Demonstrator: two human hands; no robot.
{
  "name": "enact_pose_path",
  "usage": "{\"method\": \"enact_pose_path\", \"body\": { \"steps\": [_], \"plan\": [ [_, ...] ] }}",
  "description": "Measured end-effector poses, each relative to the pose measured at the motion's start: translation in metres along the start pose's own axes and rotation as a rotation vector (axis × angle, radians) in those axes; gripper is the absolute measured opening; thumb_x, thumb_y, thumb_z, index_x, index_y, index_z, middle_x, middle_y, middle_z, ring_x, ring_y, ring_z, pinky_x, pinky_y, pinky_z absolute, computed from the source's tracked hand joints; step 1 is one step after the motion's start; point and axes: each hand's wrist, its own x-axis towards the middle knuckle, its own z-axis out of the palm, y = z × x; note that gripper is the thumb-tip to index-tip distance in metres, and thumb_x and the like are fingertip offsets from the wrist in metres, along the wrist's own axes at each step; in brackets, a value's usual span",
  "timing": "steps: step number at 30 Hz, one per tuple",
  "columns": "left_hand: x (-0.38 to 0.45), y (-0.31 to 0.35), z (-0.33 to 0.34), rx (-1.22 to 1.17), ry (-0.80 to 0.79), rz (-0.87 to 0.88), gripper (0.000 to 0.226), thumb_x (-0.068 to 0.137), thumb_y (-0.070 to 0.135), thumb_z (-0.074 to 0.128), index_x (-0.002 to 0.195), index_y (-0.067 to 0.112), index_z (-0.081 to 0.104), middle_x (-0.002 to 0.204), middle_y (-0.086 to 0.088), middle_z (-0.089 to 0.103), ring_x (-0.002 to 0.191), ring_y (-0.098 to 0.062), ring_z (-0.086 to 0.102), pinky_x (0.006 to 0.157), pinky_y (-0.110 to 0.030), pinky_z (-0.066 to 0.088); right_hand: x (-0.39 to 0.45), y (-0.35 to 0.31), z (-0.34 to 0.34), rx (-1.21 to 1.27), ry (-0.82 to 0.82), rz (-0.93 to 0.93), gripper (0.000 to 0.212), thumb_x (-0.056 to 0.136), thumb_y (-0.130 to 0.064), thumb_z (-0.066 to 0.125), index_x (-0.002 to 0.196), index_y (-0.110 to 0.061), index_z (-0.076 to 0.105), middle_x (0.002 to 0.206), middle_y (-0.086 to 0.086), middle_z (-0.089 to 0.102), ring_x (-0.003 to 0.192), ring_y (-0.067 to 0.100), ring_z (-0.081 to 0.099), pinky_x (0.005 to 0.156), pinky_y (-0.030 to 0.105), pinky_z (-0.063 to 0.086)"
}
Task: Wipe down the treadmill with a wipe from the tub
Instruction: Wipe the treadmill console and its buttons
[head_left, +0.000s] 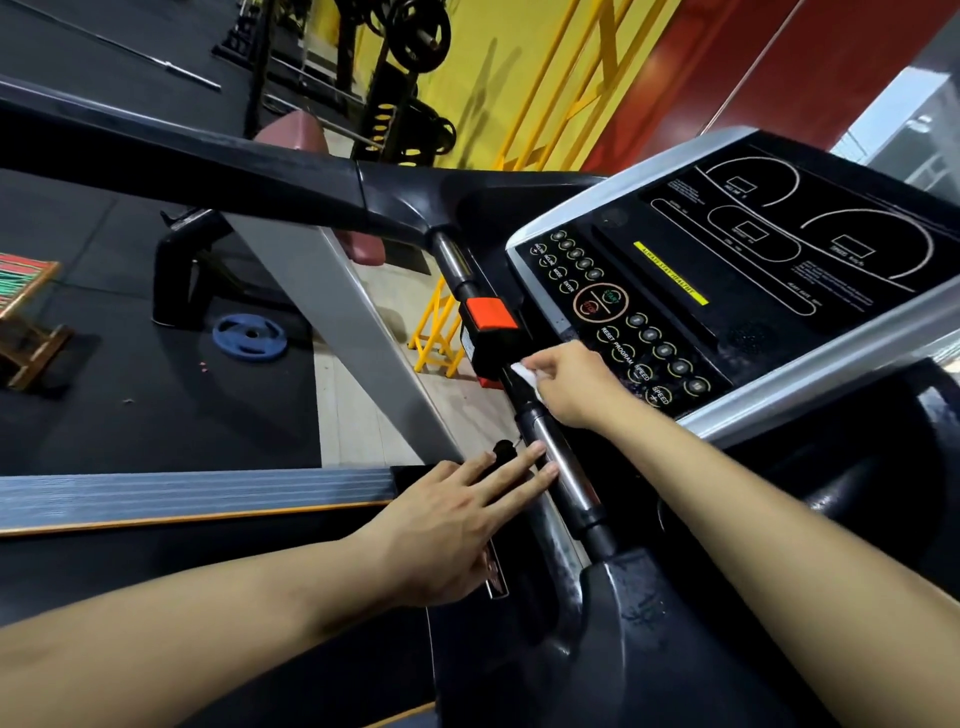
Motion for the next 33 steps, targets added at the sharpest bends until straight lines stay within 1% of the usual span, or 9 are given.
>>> {"method": "enact_pose_path", "body": {
  "steps": [3,6,9,13,17,24,27,30,33],
  "plan": [
    [0.000,-0.001,-0.003,0.002,-0.012,0.001,0.108,0.092,0.033,0.056,0.151,0.039,-0.034,0.162,0.012,-0.037,0.157,-0.028,0.003,0.120,-0.043,0.025,-0.014,0.003,-0.022,-0.074,-0.076,-0.049,0.024,0.098,-0.025,0.060,0.115,-0.029,0.076,0.120,0.004,0.072,0.109,0.016,0.067,0.094,0.024,0.051],
    [0.001,0.000,-0.003,0.005,-0.035,-0.016,0.110,0.091,0.032,0.057,0.151,0.039,-0.035,0.162,0.012,-0.037,0.157,-0.028,0.003,0.121,-0.044,0.025,-0.037,0.005,-0.033,-0.119,-0.075,-0.201,0.037,0.095,-0.007,0.055,0.117,-0.028,0.075,0.111,-0.006,0.073,0.094,-0.008,0.063,0.076,0.002,0.042],
    [0.001,-0.001,-0.004,0.010,-0.072,-0.033,0.107,0.090,0.033,0.056,0.154,0.037,-0.030,0.166,0.008,-0.029,0.156,-0.027,0.009,0.120,-0.044,0.028,-0.051,0.012,-0.014,-0.129,-0.054,-0.414,0.040,0.093,0.002,0.049,0.115,-0.018,0.076,0.122,-0.003,0.071,0.110,0.008,0.066,0.097,0.019,0.048],
    [0.001,-0.012,-0.015,0.039,0.062,0.010,0.071,0.085,0.037,0.038,0.154,0.025,0.035,0.157,-0.003,0.042,0.137,-0.028,0.045,0.106,-0.044,0.046,-0.077,0.021,-0.009,-0.315,-0.182,-0.556,0.025,0.084,-0.002,0.053,0.094,-0.013,0.073,0.102,-0.002,0.070,0.095,0.014,0.067,0.080,0.030,0.051],
    [-0.005,-0.022,-0.016,0.018,0.111,-0.042,0.060,0.086,0.038,0.029,0.139,0.019,0.051,0.139,0.000,0.055,0.125,-0.025,0.050,0.099,-0.044,0.048,-0.118,0.033,-0.022,-0.428,-0.215,-0.705,0.032,0.078,-0.011,0.056,0.097,-0.019,0.080,0.111,-0.003,0.074,0.103,0.016,0.069,0.084,0.029,0.058],
    [0.012,-0.021,-0.031,-0.040,0.164,-0.133,0.078,0.083,0.033,0.017,0.155,0.013,0.036,0.161,-0.007,0.037,0.142,-0.027,0.039,0.111,-0.041,0.039,-0.087,0.015,-0.004,-0.171,-0.097,-0.343,0.048,0.094,-0.007,0.038,0.131,-0.032,0.054,0.133,0.009,0.060,0.121,0.036,0.059,0.102,0.048,0.048],
    [0.026,-0.028,-0.033,-0.030,0.105,-0.167,0.071,0.091,0.027,0.023,0.161,0.016,0.021,0.170,-0.004,0.017,0.153,-0.028,0.022,0.116,-0.043,0.030,-0.100,0.017,-0.004,-0.131,-0.076,-0.253,0.049,0.097,-0.001,0.045,0.139,-0.022,0.059,0.134,0.008,0.064,0.121,0.030,0.060,0.105,0.027,0.043],
    [0.037,-0.039,-0.031,-0.001,0.027,-0.156,0.070,0.095,0.019,0.029,0.163,0.021,0.013,0.171,0.000,0.012,0.155,-0.027,0.014,0.120,-0.045,0.027,-0.128,0.032,-0.013,-0.132,-0.126,-0.142,0.047,0.102,-0.014,0.050,0.144,-0.034,0.054,0.106,-0.004,0.071,0.082,0.005,0.065,0.076,0.004,0.042],
    [0.038,-0.043,-0.025,-0.033,0.010,-0.134,0.081,0.083,0.020,0.022,0.163,0.024,0.011,0.170,0.003,0.016,0.155,-0.025,0.016,0.122,-0.043,0.025,-0.130,0.045,-0.009,-0.026,-0.098,-0.073,0.034,0.103,-0.028,0.050,0.135,-0.030,0.062,0.106,-0.001,0.074,0.094,0.015,0.068,0.089,0.027,0.052]
  ]
}}
